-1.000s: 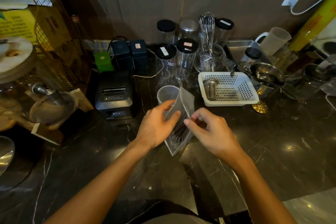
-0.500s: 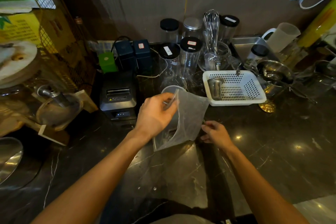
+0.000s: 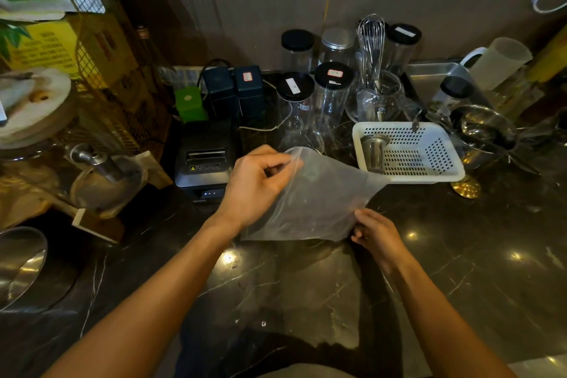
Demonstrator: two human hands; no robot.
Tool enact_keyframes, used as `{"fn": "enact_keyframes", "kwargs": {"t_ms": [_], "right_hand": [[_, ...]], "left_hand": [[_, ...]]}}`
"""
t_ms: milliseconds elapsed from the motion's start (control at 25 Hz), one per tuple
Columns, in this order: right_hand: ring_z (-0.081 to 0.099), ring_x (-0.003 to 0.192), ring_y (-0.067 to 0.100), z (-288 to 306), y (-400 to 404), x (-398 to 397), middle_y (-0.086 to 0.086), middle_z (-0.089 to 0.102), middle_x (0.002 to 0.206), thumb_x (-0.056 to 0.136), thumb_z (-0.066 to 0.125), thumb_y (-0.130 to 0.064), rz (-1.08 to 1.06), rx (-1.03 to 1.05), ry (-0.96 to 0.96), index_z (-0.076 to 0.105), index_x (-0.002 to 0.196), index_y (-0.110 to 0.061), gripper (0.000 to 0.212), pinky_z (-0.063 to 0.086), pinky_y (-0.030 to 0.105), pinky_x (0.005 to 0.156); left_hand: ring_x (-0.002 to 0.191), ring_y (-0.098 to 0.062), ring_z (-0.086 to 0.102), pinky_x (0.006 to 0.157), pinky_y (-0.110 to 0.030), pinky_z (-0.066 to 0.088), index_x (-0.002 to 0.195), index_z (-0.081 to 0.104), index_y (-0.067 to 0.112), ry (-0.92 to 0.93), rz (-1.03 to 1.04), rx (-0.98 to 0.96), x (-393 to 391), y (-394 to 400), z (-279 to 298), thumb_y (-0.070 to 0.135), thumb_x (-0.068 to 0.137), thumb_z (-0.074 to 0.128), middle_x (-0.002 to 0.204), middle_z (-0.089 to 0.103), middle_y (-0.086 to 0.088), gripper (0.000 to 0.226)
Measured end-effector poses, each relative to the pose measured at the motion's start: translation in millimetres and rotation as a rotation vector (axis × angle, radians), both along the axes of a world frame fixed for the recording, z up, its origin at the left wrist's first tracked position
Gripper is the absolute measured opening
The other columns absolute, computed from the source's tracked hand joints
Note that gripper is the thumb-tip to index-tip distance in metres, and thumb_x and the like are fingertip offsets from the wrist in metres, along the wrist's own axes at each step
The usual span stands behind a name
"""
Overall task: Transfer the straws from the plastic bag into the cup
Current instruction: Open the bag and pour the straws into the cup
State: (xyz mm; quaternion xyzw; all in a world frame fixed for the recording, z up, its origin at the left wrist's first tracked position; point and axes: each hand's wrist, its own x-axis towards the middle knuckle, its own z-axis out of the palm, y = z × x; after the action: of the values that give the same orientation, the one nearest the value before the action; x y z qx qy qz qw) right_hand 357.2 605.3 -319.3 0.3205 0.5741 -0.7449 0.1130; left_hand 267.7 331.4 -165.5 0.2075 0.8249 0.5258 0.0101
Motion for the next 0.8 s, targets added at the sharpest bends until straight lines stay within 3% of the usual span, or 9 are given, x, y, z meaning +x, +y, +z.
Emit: {"fn": "enact_keyframes", "kwargs": {"t_ms": [160, 280, 440, 600, 800], "right_hand": [[0.062, 0.063, 0.007, 42, 22, -7, -0.003, 0.075, 0.085, 0.101, 0.066, -0.028, -0.06, 0.105, 0.135, 0.082, 0.107, -0.025, 0.017, 0.055, 0.025, 0.061], [0.056, 0.059, 0.007, 81, 42, -22, -0.001, 0.068, 0.079, 0.102, 0.066, -0.026, -0.102, 0.207, 0.244, 0.082, 0.097, -0.025, 0.017, 0.05, 0.024, 0.053], [0.063, 0.066, 0.009, 124, 56, -44, -0.003, 0.075, 0.092, 0.105, 0.062, -0.031, -0.095, 0.428, 0.371, 0.078, 0.103, -0.028, 0.016, 0.052, 0.025, 0.057], [0.066, 0.07, 0.015, 157, 68, -69, 0.007, 0.076, 0.105, 0.105, 0.062, -0.033, -0.108, 0.526, 0.43, 0.076, 0.114, -0.023, 0.019, 0.058, 0.027, 0.06], [0.067, 0.067, 0.01, 182, 72, -89, 0.002, 0.075, 0.091, 0.105, 0.062, -0.034, -0.1, 0.676, 0.489, 0.074, 0.115, -0.019, 0.022, 0.059, 0.025, 0.059]], "left_hand": [[0.091, -0.023, 0.068, 0.081, -0.052, 0.06, 0.108, 0.078, 0.026, 0.021, 0.013, 0.06, -15, 0, 12, 0.03, 0.096, 0.07, 0.098, 0.067, -0.005, 0.015], [0.092, -0.019, 0.064, 0.084, -0.048, 0.059, 0.107, 0.077, 0.028, 0.026, 0.078, 0.072, -29, 0, 18, 0.03, 0.096, 0.071, 0.096, 0.065, -0.006, 0.013], [0.103, -0.021, 0.073, 0.089, -0.046, 0.063, 0.112, 0.079, 0.019, -0.068, 0.071, 0.177, -45, 1, 20, 0.023, 0.1, 0.067, 0.108, 0.074, -0.008, 0.017], [0.096, -0.015, 0.078, 0.08, -0.035, 0.066, 0.111, 0.079, 0.015, -0.112, 0.092, 0.282, -56, 6, 20, 0.023, 0.102, 0.065, 0.104, 0.08, -0.001, 0.019], [0.091, -0.013, 0.079, 0.074, -0.022, 0.063, 0.105, 0.079, 0.01, -0.156, 0.096, 0.319, -65, 8, 5, 0.021, 0.102, 0.064, 0.096, 0.081, 0.0, 0.019]]}}
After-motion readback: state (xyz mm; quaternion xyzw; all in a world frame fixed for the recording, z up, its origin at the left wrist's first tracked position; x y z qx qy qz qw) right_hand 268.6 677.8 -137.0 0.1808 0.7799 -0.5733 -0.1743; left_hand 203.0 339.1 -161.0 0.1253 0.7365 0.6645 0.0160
